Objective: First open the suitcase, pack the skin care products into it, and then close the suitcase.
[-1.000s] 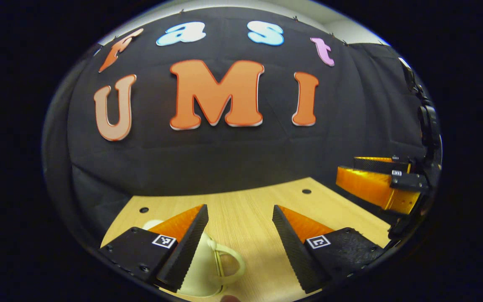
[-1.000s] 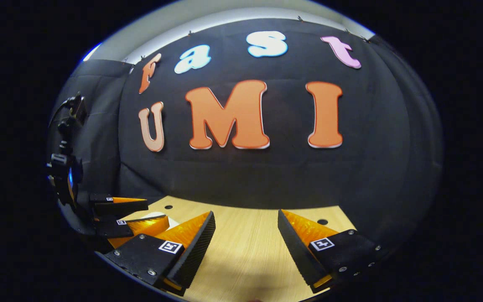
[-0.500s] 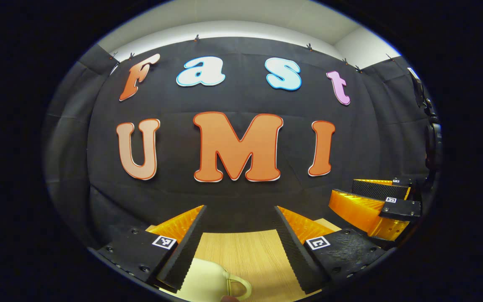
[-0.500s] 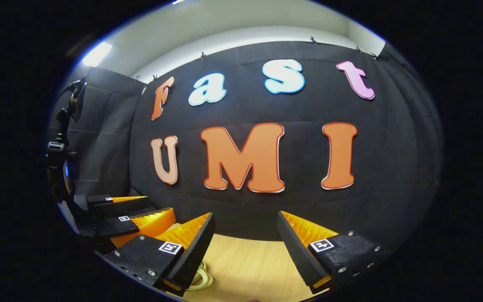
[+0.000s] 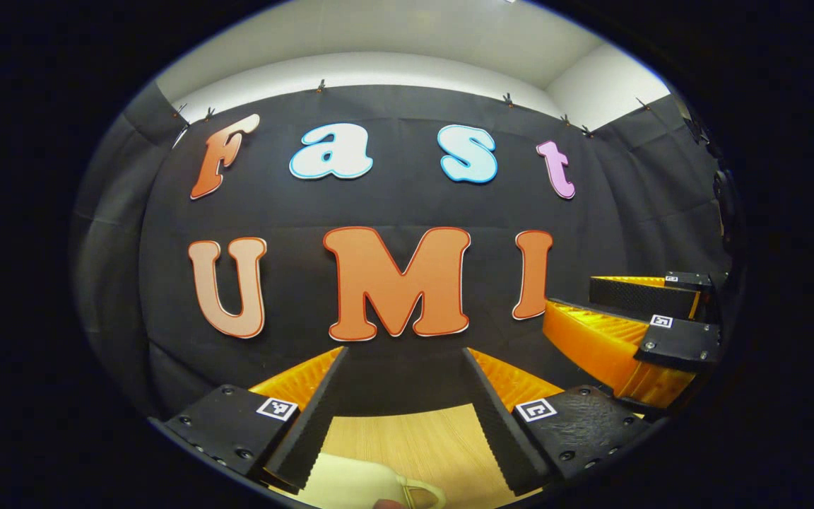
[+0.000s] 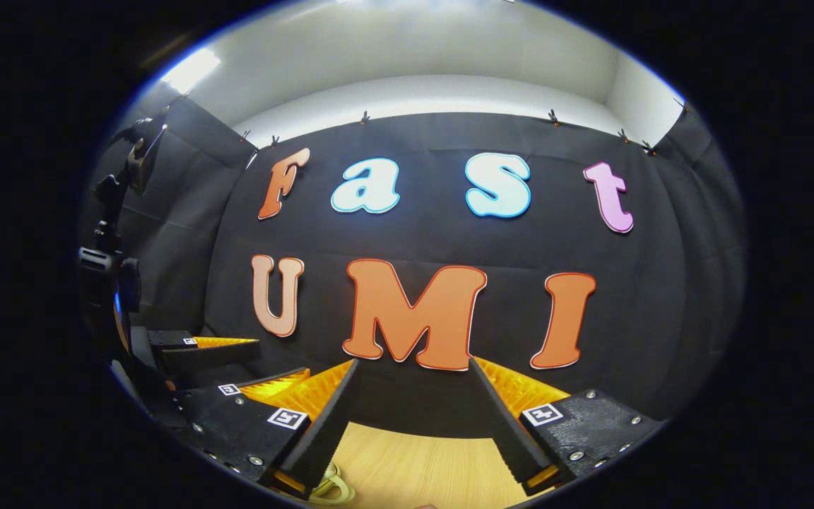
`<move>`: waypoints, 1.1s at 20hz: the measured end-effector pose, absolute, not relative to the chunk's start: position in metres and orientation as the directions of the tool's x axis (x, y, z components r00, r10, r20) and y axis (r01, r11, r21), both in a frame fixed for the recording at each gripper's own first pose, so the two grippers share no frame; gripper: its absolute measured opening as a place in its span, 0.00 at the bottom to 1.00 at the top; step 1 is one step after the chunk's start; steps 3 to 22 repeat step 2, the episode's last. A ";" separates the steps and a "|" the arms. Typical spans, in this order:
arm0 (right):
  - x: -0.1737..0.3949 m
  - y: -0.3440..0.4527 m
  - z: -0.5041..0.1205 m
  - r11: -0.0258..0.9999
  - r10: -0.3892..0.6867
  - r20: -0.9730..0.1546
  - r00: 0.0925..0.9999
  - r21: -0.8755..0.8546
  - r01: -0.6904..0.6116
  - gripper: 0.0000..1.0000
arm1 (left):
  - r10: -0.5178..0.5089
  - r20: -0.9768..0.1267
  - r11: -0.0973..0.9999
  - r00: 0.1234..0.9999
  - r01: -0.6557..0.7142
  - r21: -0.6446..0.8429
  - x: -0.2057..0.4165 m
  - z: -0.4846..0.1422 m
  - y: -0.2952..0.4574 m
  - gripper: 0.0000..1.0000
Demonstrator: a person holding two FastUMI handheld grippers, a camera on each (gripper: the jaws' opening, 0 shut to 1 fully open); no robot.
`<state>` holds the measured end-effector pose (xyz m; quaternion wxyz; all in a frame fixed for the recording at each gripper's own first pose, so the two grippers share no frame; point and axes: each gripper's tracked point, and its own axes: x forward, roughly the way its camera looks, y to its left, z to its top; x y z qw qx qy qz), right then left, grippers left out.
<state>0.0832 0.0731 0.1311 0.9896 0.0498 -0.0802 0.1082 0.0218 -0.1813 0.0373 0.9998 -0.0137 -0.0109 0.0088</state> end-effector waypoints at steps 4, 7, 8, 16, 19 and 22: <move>0.080 0.083 0.135 0.975 0.192 0.170 0.967 0.083 -0.208 0.95 | 0.003 0.030 0.999 1.000 -0.002 -0.034 0.024 0.041 -0.174 0.96; 0.080 0.083 0.135 0.975 0.192 0.170 0.967 0.083 -0.208 0.95 | 0.003 0.030 0.999 1.000 -0.002 -0.034 0.024 0.041 -0.174 0.96; 0.080 0.083 0.135 0.975 0.192 0.170 0.967 0.083 -0.208 0.95 | 0.003 0.030 0.999 1.000 -0.002 -0.034 0.024 0.041 -0.174 0.96; 0.080 0.083 0.135 0.975 0.192 0.170 0.967 0.083 -0.208 0.95 | 0.003 0.030 0.999 1.000 -0.002 -0.034 0.024 0.041 -0.174 0.96; 0.080 0.083 0.135 0.975 0.192 0.170 0.967 0.083 -0.208 0.95 | 0.003 0.030 0.999 1.000 -0.002 -0.034 0.024 0.041 -0.174 0.96; 0.080 0.083 0.135 0.975 0.192 0.170 0.967 0.083 -0.208 0.95 | 0.003 0.030 0.999 1.000 -0.002 -0.034 0.024 0.041 -0.174 0.96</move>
